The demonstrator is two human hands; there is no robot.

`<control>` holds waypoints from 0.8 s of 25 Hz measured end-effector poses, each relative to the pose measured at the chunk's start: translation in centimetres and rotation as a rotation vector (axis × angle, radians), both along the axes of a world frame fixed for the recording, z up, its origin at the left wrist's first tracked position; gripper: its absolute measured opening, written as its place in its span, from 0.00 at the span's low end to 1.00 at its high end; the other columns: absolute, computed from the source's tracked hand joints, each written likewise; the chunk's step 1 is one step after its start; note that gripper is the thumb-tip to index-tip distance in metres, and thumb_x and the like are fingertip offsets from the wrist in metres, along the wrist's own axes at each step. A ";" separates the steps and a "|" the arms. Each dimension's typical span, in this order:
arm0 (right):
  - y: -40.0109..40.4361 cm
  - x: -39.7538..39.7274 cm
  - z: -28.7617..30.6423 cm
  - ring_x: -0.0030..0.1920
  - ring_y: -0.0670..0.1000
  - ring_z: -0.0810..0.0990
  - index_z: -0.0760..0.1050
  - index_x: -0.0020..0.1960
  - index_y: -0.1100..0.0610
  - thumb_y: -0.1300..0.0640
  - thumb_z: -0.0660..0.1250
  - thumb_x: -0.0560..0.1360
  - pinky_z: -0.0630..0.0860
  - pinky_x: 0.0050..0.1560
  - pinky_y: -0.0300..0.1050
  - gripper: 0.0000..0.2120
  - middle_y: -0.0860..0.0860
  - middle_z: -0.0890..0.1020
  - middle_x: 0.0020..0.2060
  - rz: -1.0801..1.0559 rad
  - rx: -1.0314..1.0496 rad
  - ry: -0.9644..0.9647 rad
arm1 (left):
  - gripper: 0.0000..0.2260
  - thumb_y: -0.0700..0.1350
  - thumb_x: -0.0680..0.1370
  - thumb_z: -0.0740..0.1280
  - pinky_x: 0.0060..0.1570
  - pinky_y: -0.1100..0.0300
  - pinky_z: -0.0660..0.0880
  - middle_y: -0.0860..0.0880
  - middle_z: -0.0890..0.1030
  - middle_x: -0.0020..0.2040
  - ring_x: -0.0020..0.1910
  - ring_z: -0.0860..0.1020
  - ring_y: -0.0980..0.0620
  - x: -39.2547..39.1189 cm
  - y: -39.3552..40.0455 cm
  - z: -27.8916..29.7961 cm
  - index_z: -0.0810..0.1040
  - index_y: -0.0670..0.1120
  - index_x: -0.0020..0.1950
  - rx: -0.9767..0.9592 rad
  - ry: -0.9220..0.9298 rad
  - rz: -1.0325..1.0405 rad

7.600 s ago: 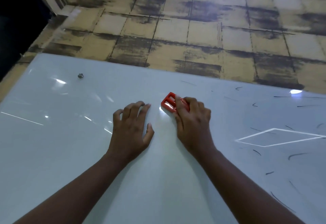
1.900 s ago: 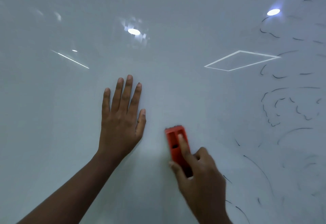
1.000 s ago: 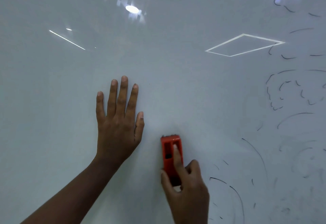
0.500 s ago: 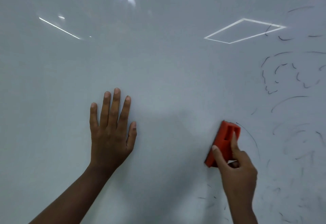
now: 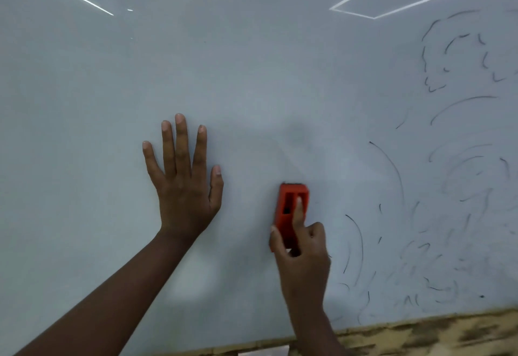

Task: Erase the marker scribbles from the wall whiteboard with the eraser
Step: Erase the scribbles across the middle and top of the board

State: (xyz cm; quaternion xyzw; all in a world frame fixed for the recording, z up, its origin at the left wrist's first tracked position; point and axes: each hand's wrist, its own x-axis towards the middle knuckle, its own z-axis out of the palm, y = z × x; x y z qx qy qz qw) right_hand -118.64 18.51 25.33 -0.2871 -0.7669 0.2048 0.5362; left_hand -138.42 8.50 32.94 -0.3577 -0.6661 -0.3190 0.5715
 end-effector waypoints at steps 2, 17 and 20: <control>-1.6 -1.0 -1.7 0.29 0.43 0.72 0.63 0.80 0.39 0.42 0.73 0.75 0.67 0.34 0.22 0.36 0.43 0.68 0.43 0.003 0.059 -0.089 | 0.30 0.50 0.87 0.57 0.82 0.32 0.45 0.36 0.53 0.86 0.86 0.49 0.37 0.1 0.1 -0.6 0.54 0.43 0.87 -0.011 -0.003 -0.001; 4.0 2.8 1.5 0.51 0.40 0.78 0.61 0.80 0.38 0.51 0.80 0.72 0.83 0.52 0.45 0.43 0.45 0.73 0.53 -0.179 -0.129 0.293 | 0.31 0.51 0.85 0.62 0.83 0.35 0.46 0.36 0.56 0.85 0.87 0.47 0.41 -0.8 -0.6 -5.3 0.57 0.42 0.86 -0.110 0.085 -0.023; 3.1 2.1 0.1 0.54 0.45 0.82 0.54 0.83 0.40 0.50 0.80 0.72 0.84 0.52 0.47 0.49 0.46 0.78 0.57 -0.190 -0.140 0.298 | 0.31 0.51 0.85 0.62 0.83 0.36 0.46 0.37 0.56 0.85 0.87 0.48 0.41 -0.8 -0.6 -5.8 0.57 0.42 0.86 -0.106 0.083 -0.027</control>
